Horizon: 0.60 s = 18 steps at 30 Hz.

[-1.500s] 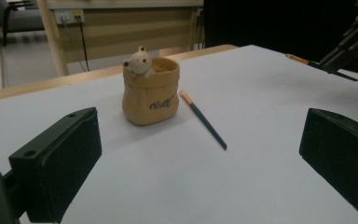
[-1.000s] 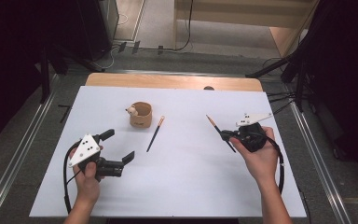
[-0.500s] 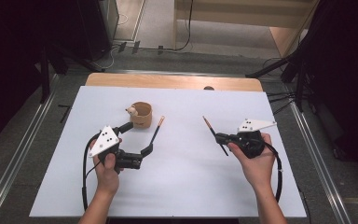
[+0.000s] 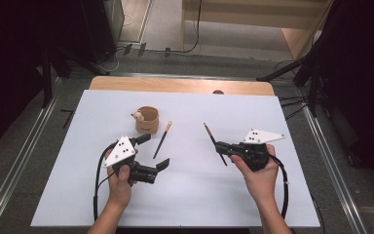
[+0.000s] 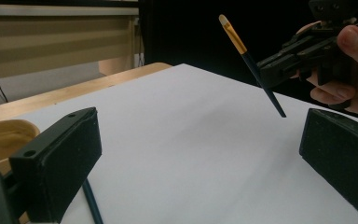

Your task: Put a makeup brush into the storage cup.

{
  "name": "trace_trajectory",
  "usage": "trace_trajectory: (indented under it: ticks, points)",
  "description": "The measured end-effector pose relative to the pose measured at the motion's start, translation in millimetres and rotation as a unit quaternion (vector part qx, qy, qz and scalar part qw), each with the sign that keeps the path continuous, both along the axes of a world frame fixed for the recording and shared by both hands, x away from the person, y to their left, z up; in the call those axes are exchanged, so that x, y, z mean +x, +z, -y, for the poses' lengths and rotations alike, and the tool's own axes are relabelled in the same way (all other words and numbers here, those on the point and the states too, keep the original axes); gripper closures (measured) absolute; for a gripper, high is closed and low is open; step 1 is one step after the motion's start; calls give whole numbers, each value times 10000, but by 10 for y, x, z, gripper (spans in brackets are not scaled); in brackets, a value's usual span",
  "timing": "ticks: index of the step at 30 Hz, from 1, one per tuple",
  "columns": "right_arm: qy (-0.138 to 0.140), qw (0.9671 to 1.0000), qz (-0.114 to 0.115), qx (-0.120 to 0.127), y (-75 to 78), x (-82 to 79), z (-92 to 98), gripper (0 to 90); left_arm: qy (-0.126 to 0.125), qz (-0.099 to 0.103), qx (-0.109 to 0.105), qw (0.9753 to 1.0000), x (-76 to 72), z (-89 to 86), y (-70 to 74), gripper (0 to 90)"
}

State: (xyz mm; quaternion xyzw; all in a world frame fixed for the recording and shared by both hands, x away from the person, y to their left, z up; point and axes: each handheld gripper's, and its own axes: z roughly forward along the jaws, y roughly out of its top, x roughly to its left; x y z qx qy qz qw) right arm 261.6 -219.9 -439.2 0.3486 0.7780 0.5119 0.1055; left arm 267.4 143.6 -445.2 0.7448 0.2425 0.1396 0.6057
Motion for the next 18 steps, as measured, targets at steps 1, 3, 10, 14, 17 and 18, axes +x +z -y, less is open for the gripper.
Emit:
trace_trajectory:
  ticks: [1, 3, 10, 14, 17, 18]
  points:
    - [24, 10000, 21, -2, -5, -6, -23, 852, -24, -29, -35, 10000, 1, 5, 0, 0]
    - [122, 9999, 5, -2, -29, -14, -95, 851, -125, -48, -113, 9998, 6, 10, -3, 0]
    - [347, 9994, 51, -13, -97, -35, -265, 851, -87, -138, -107, 9998, -13, 84, -4, 25]
    - [414, 9991, 77, 8, -113, -47, -320, 852, -103, -228, -200, 9995, -13, 98, -1, 144]
    - [478, 9988, 83, 37, -116, -58, -360, 852, -94, -423, -277, 9987, 3, 119, -4, 183]
    - [515, 9986, 137, 47, -116, -74, -390, 851, -107, -499, -313, 9982, 1, 142, -8, 211]
